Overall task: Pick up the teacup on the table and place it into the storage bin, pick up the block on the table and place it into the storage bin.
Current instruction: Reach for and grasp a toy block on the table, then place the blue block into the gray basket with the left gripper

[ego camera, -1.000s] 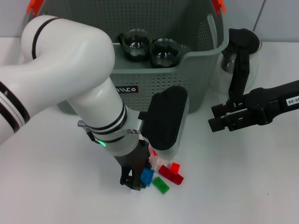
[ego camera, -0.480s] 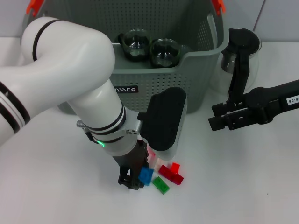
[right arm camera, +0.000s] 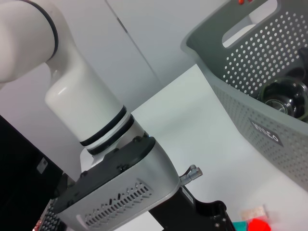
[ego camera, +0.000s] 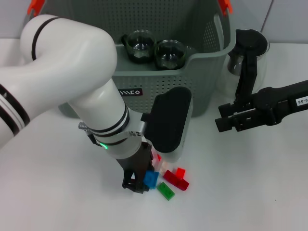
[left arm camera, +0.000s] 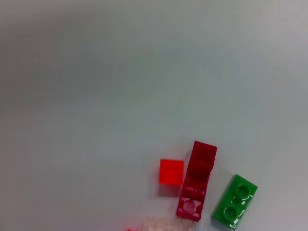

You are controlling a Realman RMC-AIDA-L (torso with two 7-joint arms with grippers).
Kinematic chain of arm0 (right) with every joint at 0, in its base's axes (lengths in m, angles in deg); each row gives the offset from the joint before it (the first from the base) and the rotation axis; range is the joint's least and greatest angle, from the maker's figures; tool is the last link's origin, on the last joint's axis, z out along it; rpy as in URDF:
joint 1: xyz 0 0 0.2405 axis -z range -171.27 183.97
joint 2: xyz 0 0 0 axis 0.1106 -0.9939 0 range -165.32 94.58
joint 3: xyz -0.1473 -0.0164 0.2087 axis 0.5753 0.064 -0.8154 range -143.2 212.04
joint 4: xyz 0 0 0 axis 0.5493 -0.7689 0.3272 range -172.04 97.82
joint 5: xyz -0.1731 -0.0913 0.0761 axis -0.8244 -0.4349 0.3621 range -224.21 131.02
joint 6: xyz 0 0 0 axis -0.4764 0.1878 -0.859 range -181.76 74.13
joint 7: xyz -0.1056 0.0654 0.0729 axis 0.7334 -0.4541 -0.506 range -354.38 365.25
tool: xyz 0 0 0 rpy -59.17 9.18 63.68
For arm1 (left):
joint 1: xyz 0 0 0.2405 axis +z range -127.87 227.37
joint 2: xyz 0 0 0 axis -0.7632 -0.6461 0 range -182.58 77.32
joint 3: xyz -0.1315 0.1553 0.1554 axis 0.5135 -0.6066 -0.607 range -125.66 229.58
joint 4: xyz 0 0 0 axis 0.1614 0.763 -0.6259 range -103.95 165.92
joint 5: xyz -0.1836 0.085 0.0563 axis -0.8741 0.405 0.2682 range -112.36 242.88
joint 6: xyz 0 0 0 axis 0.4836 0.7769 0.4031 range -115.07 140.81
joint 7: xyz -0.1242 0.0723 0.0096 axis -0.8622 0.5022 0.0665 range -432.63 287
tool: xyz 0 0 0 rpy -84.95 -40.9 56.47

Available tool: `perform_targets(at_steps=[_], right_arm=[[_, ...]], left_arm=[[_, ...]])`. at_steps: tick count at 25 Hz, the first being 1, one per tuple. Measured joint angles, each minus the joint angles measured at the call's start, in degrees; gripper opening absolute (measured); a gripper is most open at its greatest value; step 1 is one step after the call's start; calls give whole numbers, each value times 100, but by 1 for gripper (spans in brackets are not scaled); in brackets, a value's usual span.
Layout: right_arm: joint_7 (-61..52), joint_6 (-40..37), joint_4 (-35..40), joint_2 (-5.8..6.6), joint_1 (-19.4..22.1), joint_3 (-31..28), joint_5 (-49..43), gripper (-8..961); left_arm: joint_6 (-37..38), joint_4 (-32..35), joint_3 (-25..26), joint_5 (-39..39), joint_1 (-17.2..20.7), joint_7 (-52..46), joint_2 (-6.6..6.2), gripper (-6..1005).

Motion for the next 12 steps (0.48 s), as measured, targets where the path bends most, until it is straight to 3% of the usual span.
perform_targets(at_steps=[12], right_arm=[[108, -46, -25, 9, -36, -72, 0, 704]], left_arm=[[834, 630, 707, -50, 77, 50, -25, 422]])
